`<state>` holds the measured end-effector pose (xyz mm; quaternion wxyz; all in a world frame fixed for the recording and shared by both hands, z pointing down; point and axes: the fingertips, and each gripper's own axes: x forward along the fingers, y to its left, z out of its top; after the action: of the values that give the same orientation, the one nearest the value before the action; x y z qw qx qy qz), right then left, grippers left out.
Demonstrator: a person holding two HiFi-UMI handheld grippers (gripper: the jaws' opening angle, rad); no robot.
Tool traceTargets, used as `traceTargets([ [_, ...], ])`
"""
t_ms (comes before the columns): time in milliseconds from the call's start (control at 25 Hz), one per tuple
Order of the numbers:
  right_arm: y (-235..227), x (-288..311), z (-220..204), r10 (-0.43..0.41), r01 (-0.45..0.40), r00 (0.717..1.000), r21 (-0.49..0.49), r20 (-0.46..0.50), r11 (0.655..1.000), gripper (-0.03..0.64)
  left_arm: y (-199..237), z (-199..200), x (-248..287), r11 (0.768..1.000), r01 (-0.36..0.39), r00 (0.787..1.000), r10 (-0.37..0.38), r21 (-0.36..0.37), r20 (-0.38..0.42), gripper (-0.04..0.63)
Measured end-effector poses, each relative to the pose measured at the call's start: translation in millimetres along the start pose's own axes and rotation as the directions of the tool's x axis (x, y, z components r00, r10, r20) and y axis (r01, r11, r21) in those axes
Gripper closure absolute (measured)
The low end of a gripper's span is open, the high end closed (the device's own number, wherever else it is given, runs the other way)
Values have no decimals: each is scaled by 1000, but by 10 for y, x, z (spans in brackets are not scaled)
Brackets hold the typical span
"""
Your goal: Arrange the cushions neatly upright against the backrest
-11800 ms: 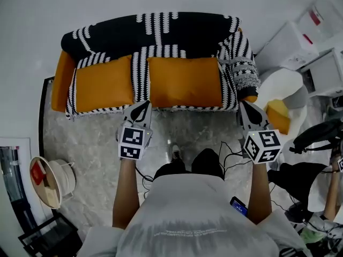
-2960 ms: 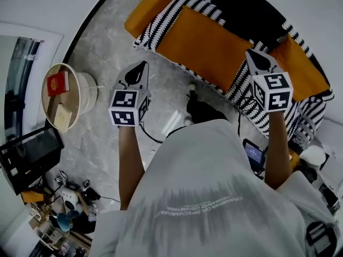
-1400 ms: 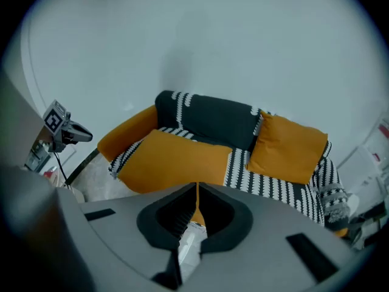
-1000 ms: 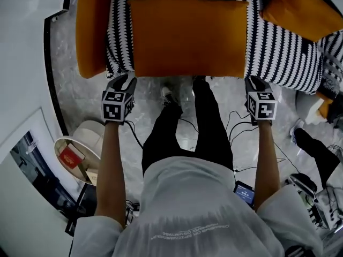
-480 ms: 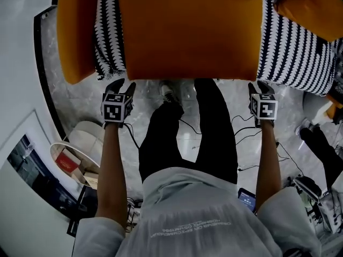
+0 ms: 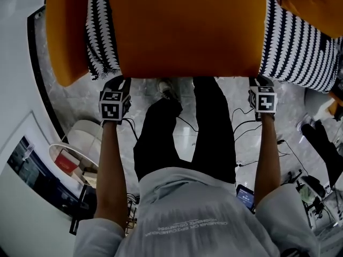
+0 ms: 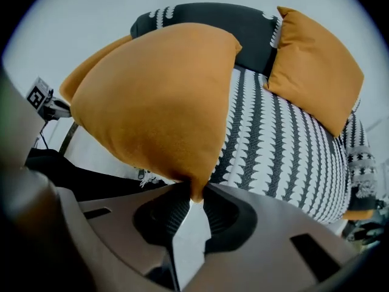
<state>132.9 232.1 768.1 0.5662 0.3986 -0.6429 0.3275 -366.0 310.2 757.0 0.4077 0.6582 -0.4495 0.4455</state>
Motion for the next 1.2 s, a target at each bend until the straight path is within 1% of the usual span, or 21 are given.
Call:
traceTargets([
  [40, 16, -35, 30, 0, 0, 1000, -11, 0, 1000, 552, 10, 13, -33, 1000, -6, 1000, 6, -2, -8, 526],
  [120, 34, -121, 63, 11, -11, 1000, -21, -6, 1000, 561, 21, 33, -120, 1000, -17, 999, 16, -17, -31, 561],
  [200, 46, -219, 64, 35, -36, 999, -28, -26, 999, 563, 24, 58, -239, 999, -23, 998, 20, -42, -55, 574],
  [280, 38, -337, 92, 53, -56, 997, -50, -51, 997, 565, 29, 122, -357, 998, -31, 997, 27, -60, -68, 577],
  [400, -5, -581, 214, 62, -67, 996, -78, -70, 995, 565, 44, 261, -523, 996, -41, 997, 36, -82, -66, 577],
  [520, 0, -848, 401, 92, -97, 994, -97, -57, 991, 565, 128, 404, -761, 989, -58, 997, 51, -135, -54, 578],
  [640, -69, -1132, 606, 119, -123, 992, -130, -40, 984, 565, 158, 620, -1003, 978, -79, 997, 72, -195, -40, 578],
  [720, -137, -1309, 748, 139, -142, 990, -142, -33, 980, 566, 161, 776, -1137, 971, -96, 995, 93, -217, -28, 578],
  [880, -262, -1589, 1106, 183, -182, 983, -143, -3, 973, 566, 236, 1133, -1387, 965, -139, 990, 143, -221, 0, 578],
  [1000, -402, -1777, 1403, 206, -198, 978, -170, 32, 965, 566, 257, 1441, -1572, 958, -185, 981, 194, -219, 19, 578],
  [1200, -596, -1969, 1789, 235, -213, 969, -216, 81, 953, 568, 323, 1913, -1780, 947, -238, 967, 253, -217, 42, 580],
])
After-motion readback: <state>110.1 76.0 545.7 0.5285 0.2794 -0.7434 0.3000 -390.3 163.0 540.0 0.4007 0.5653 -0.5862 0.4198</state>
